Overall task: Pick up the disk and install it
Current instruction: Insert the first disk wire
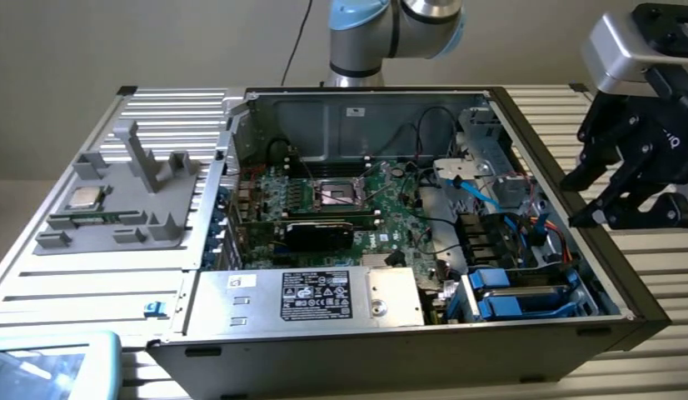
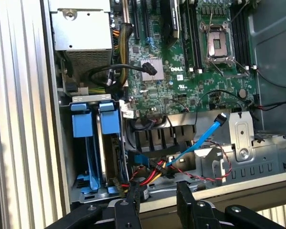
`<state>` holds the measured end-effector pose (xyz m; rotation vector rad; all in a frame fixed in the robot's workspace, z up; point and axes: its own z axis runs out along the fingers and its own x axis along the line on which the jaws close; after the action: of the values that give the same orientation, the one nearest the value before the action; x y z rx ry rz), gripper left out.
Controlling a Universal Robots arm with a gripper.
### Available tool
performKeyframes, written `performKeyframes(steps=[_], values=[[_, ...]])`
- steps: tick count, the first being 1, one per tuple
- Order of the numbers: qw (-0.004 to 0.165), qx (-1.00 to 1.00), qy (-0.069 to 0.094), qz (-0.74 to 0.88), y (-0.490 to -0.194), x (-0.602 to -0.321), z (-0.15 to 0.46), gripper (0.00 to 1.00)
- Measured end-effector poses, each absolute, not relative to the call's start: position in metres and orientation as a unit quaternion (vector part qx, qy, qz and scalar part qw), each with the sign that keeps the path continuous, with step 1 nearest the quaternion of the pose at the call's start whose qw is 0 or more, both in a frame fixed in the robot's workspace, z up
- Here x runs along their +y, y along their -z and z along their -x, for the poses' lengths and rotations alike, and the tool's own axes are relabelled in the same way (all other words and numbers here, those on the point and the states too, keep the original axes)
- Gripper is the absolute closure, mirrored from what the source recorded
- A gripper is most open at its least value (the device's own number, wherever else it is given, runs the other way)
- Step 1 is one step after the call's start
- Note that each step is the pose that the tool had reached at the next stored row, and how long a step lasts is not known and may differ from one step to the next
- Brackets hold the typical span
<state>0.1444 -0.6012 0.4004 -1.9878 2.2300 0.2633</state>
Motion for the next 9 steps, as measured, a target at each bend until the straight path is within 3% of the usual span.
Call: performKeyframes(steps=[9], values=[[0.073,0.738,-0.090,0.665,-0.400,-0.612,-0.145,0.56]])
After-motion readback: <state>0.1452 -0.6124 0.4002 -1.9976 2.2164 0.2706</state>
